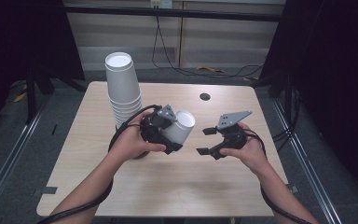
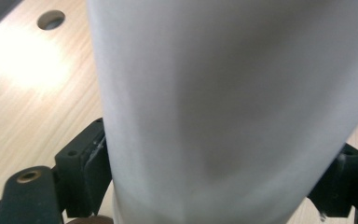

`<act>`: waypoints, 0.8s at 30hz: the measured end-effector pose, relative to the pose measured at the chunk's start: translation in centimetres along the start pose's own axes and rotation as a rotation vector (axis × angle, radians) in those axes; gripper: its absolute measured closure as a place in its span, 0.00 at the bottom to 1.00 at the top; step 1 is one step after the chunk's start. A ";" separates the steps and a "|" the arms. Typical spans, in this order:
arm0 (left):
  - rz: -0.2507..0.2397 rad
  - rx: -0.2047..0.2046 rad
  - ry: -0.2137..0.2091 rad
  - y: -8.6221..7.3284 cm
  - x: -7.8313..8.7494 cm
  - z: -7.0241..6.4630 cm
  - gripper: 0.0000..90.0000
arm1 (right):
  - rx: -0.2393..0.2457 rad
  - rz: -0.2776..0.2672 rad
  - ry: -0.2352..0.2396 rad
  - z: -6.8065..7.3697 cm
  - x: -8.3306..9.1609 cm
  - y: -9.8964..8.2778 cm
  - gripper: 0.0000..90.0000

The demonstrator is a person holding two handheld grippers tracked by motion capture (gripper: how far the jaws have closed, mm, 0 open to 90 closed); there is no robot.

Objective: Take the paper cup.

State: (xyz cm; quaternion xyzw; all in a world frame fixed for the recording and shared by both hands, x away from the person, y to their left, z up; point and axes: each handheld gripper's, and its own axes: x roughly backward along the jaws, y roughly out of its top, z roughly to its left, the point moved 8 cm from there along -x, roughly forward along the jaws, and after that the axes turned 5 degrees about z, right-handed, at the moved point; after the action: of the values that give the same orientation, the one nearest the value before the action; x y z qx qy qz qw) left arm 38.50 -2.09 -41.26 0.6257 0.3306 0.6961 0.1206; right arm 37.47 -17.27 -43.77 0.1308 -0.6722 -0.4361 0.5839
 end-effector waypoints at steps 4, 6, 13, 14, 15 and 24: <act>0.021 -0.009 -0.003 -0.4 -0.8 -0.2 0.18 | 0.002 -0.005 0.011 0.2 0.1 -0.1 0.22; 0.030 -0.008 -0.009 -0.5 -1.1 -0.3 0.18 | 0.006 -0.007 0.013 0.3 0.1 -0.1 0.22; 0.060 -0.026 -0.014 -0.9 -2.0 -0.3 0.18 | 0.032 -0.007 0.045 1.0 0.0 0.4 0.22; 0.065 -0.031 -0.014 -1.0 -2.1 -0.3 0.18 | 0.038 -0.003 0.049 1.2 0.0 0.5 0.21; 0.069 -0.038 -0.015 -1.0 -2.2 -0.3 0.18 | 0.045 0.000 0.051 1.2 0.0 0.6 0.21; 0.106 -0.052 -0.032 -1.6 -3.2 -0.6 0.18 | 0.067 0.002 0.090 2.0 -0.3 1.5 0.21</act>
State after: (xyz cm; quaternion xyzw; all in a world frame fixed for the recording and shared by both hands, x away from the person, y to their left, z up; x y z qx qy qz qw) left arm 38.14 -2.89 -44.76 0.6500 0.2769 0.6999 0.1048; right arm 36.27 -15.33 -42.76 0.1690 -0.6596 -0.4063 0.6093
